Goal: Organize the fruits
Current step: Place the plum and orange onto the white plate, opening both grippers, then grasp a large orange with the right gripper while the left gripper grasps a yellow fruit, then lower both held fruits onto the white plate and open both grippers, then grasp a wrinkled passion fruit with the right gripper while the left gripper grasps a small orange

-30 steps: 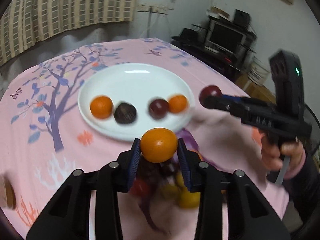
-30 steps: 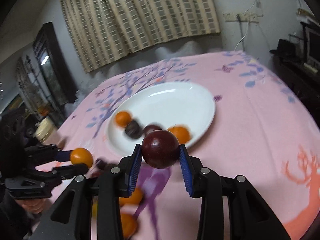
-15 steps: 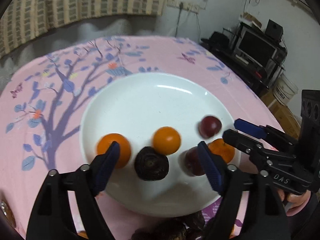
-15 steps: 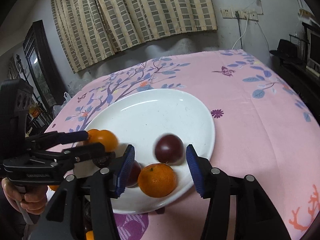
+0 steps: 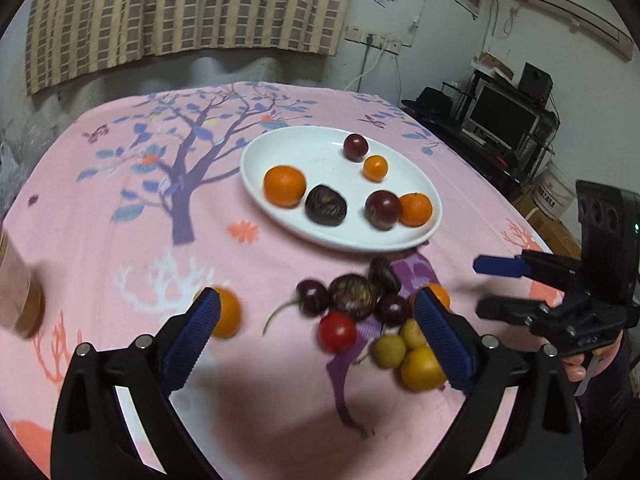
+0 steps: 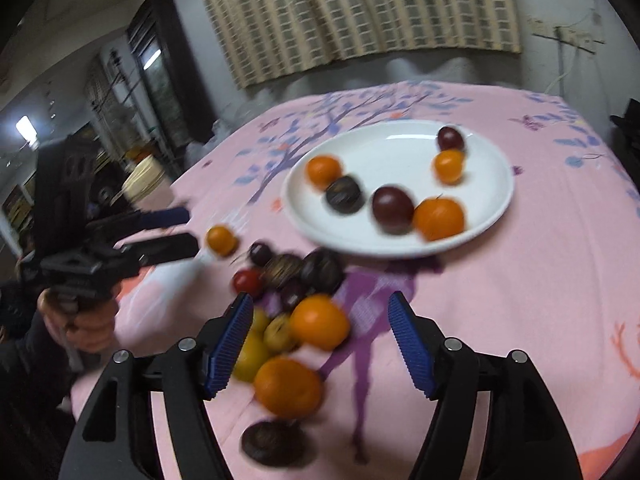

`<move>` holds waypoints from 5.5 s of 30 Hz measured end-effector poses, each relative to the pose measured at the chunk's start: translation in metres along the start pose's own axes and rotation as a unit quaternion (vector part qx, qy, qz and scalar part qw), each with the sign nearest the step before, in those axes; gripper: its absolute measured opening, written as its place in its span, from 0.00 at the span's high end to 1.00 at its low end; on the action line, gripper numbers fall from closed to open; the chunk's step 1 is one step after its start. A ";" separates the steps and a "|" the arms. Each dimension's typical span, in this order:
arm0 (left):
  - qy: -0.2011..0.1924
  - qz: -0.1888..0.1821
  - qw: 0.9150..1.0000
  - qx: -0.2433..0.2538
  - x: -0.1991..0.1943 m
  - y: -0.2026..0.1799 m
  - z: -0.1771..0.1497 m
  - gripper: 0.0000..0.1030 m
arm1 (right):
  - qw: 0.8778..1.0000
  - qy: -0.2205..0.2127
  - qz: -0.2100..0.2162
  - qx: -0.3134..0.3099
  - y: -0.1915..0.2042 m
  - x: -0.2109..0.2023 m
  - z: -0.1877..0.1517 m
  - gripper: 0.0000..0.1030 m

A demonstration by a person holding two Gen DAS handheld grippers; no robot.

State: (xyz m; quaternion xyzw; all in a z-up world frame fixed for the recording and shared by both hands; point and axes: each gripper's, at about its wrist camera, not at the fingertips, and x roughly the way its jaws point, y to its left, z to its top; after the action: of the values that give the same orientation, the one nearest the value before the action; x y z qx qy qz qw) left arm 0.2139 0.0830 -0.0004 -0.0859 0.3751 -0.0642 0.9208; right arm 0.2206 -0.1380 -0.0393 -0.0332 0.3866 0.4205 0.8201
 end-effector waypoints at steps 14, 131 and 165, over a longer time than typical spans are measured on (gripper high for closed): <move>0.021 -0.007 1.000 -0.017 -0.002 0.010 -0.028 0.08 | 0.997 0.074 -0.009 -0.014 0.008 0.014 -0.024 0.42; 0.005 0.070 0.998 0.007 -0.010 0.038 -0.036 0.05 | 0.992 0.096 -0.073 -0.037 0.039 0.010 -0.055 0.62; 0.005 0.038 0.999 0.018 0.026 0.026 0.030 0.63 | 0.995 -0.041 -0.054 0.073 -0.006 -0.016 0.006 0.62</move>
State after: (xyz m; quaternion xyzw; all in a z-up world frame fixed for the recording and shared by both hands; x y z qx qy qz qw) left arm 0.2552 0.1066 -0.0019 -0.0551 0.3814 -0.0362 0.9221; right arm 0.2227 -0.1497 -0.0262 0.0234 0.3802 0.3466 0.8572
